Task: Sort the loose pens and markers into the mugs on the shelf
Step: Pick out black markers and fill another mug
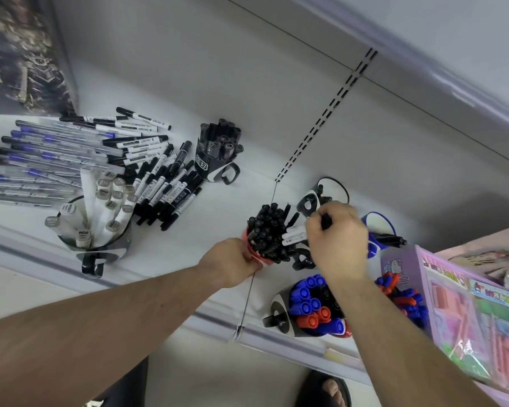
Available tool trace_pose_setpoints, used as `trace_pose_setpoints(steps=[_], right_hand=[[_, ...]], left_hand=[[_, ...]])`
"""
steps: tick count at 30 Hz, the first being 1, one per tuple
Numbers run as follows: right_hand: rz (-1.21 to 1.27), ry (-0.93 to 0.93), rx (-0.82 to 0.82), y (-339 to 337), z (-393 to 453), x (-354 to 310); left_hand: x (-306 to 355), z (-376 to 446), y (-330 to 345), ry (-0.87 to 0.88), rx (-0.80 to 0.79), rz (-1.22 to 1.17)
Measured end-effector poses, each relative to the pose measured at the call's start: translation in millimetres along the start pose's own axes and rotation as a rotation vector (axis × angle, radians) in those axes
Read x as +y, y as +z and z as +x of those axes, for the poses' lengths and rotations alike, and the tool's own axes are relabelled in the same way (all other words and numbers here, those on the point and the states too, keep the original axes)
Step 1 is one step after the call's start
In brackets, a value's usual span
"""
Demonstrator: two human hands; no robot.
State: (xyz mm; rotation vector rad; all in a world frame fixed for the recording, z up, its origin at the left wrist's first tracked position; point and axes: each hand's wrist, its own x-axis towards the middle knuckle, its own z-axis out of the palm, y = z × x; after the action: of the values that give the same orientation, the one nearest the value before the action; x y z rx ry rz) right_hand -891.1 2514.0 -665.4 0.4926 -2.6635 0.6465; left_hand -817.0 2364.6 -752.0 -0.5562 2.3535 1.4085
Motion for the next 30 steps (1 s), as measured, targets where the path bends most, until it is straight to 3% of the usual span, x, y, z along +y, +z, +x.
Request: trace_pose_setpoints(steps=[6, 11, 13, 17, 20, 23, 28, 30], right_hand=[[-0.01, -0.043, -0.171, 32, -11, -5], [-0.301, 0.017, -0.763, 36, -11, -4], [-0.36, 0.006, -0.851, 33, -3, -4], [-0.428, -0.073, -0.821, 30, -3, -11], [-0.453, -0.091, -0.887, 30, -10, -11], [-0.419, -0.057, -0.884, 20, -6, -18], [0.021, -0.15, -0.324, 10, -31, -57], [0.188, -0.139, -0.317, 14, -48, -80]], left_hand=[[-5, 2, 6, 0.035, -0.014, -0.031], [-8, 4, 7, 0.057, -0.017, -0.015], [-9, 4, 8, 0.052, -0.006, -0.017], [-7, 2, 8, 0.063, -0.001, -0.008], [3, -8, 0, 0.107, 0.022, 0.082], [17, -33, -18, 0.204, 0.142, 0.242], [22, -85, -79, 0.465, 0.421, 0.379], [14, -101, -108, 0.514, 0.563, 0.355]])
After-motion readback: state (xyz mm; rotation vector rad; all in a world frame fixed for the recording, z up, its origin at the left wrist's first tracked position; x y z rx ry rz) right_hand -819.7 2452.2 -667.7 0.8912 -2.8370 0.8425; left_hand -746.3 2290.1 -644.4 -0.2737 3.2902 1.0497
